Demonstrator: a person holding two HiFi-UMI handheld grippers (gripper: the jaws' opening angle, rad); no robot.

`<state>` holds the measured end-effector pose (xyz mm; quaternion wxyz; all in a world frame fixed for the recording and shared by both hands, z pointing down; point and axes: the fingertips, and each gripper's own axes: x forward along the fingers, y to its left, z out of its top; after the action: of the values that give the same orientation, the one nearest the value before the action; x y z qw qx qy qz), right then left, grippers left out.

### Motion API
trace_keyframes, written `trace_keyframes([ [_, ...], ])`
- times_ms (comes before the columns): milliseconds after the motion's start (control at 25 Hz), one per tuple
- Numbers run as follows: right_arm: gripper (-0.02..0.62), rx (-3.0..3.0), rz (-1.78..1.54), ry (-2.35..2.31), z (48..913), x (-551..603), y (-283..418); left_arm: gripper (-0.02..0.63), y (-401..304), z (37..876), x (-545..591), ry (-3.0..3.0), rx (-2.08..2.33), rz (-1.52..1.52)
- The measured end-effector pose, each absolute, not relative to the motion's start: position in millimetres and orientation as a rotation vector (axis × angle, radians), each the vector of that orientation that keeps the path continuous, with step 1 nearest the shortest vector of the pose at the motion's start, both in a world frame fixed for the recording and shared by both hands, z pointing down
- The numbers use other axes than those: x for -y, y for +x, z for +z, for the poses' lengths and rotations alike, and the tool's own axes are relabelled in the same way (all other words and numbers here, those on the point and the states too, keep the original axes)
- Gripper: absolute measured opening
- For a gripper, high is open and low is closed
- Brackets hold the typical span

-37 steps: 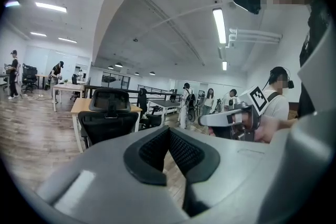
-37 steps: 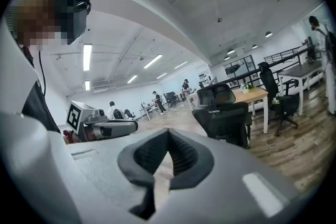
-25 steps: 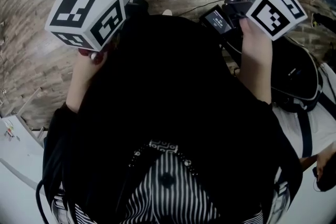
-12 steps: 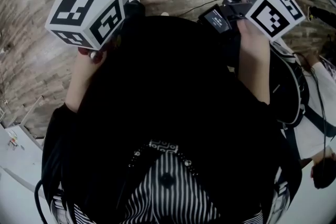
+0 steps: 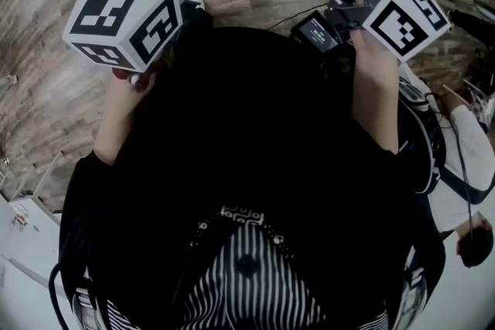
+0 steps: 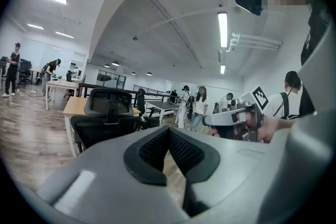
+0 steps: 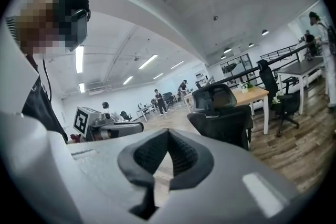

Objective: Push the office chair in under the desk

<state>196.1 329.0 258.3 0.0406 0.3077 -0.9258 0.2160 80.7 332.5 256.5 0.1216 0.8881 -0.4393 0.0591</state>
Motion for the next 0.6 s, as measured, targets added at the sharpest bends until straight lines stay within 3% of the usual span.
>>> trace_keyframes([
  [440,-0.002,2.738,0.665,0.950,295,-143,77,0.003,-41,307,-151,2.520,1.222,0.154],
  [600,-0.002,2.729,0.653,0.951,287,-122,54,0.003,-61,300,-128,2.521,1.215,0.142],
])
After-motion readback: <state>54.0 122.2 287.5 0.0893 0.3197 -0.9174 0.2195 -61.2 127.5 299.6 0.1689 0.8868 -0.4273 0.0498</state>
